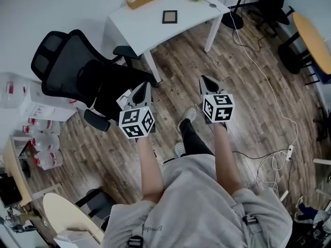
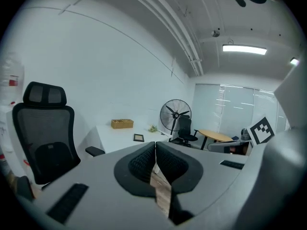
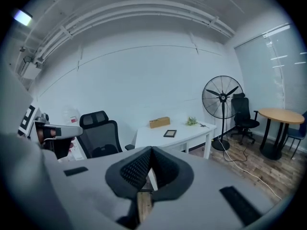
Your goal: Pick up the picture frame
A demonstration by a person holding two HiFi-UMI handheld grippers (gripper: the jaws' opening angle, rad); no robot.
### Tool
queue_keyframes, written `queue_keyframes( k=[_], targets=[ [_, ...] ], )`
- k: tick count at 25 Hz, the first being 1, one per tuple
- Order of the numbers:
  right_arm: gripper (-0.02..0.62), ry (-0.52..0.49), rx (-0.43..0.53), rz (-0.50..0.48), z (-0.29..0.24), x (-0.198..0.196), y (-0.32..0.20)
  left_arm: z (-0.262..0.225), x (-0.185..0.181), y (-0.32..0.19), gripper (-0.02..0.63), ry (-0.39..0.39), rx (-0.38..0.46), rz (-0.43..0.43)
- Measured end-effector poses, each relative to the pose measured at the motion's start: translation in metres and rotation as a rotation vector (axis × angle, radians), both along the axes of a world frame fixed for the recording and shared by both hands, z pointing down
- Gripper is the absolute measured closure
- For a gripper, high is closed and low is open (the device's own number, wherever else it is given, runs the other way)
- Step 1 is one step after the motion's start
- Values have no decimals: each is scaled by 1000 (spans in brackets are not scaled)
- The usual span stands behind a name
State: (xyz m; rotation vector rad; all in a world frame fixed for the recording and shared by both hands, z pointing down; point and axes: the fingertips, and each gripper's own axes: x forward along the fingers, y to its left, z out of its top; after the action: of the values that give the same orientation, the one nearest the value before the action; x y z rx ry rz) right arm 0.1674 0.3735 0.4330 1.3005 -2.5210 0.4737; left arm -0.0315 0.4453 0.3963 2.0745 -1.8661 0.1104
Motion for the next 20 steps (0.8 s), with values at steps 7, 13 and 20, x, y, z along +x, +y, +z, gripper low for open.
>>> queue_keyframes(
  k=[7, 13, 20],
  targets=[
    [574, -40, -27, 30, 12, -6, -58, 7, -8, -58, 578, -37, -20, 16],
    [574, -71, -23, 35, 3, -24, -128, -14, -26, -133, 578, -40, 11, 31],
    [574, -87, -8, 42, -10, -24, -203, -33, -25, -214, 578, -65, 51, 49]
  ],
)
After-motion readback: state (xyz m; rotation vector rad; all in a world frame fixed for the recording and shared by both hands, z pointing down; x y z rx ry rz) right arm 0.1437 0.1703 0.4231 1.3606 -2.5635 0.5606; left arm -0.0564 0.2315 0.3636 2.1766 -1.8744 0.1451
